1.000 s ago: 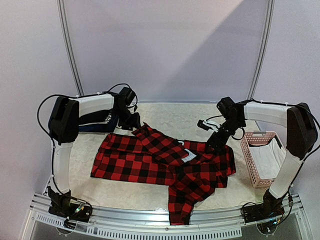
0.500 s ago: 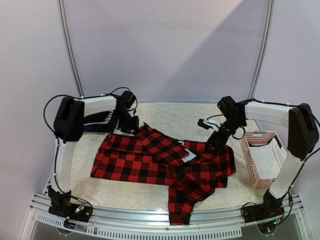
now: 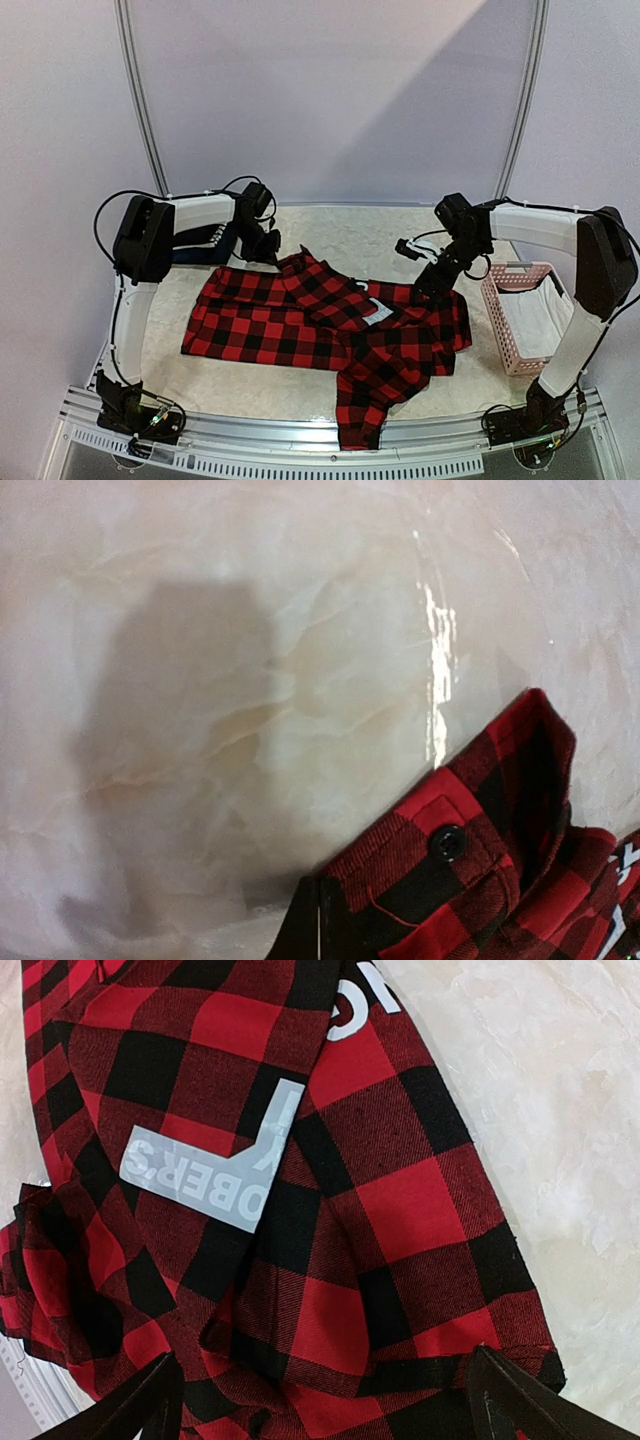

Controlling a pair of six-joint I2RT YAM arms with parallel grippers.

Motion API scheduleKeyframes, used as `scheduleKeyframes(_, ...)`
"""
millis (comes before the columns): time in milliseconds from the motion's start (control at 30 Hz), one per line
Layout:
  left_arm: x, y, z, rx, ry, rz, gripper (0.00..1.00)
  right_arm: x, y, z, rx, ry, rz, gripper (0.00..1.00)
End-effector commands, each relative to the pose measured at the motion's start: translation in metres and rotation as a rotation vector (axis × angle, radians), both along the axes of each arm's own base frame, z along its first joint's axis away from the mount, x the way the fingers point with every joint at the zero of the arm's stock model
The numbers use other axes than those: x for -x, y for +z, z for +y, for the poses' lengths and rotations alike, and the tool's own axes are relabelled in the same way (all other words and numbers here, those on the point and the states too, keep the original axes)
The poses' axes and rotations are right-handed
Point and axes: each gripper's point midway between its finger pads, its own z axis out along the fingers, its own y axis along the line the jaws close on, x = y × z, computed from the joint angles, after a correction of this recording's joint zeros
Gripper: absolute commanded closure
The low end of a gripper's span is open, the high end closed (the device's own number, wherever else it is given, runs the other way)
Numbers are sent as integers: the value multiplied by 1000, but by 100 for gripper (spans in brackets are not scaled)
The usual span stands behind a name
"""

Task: Fold and stack the mixed laundry pile
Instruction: Adjust the rectangle-folded shirt at the center of the board.

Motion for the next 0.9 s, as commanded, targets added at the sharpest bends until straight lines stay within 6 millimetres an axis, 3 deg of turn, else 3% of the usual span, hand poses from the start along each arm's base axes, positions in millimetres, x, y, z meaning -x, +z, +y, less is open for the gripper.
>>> scheduleKeyframes(0,-2,0,-2,36,0,-22,100,5,0,-1,-8,3,6,1)
scheduleKeyframes(100,-9,28,-1,46,0,-100,100,5,0,-1,-7,3,8,1)
scheduleKeyframes(367,-2,145,6,142,40,-360,100,4,5,-1,-12,4,-9,1)
scheduleKeyframes(467,7,159,8,172,58,-370,100,4,4,0,-15,5,-4,1)
scheduleKeyframes(600,22,159,9,201,81,-358,100,3,5,0,-18,6,-4,1)
scheduleKeyframes(867,65,174,29,152,102,-377,100,7,5,-2,-12,13,-8,1)
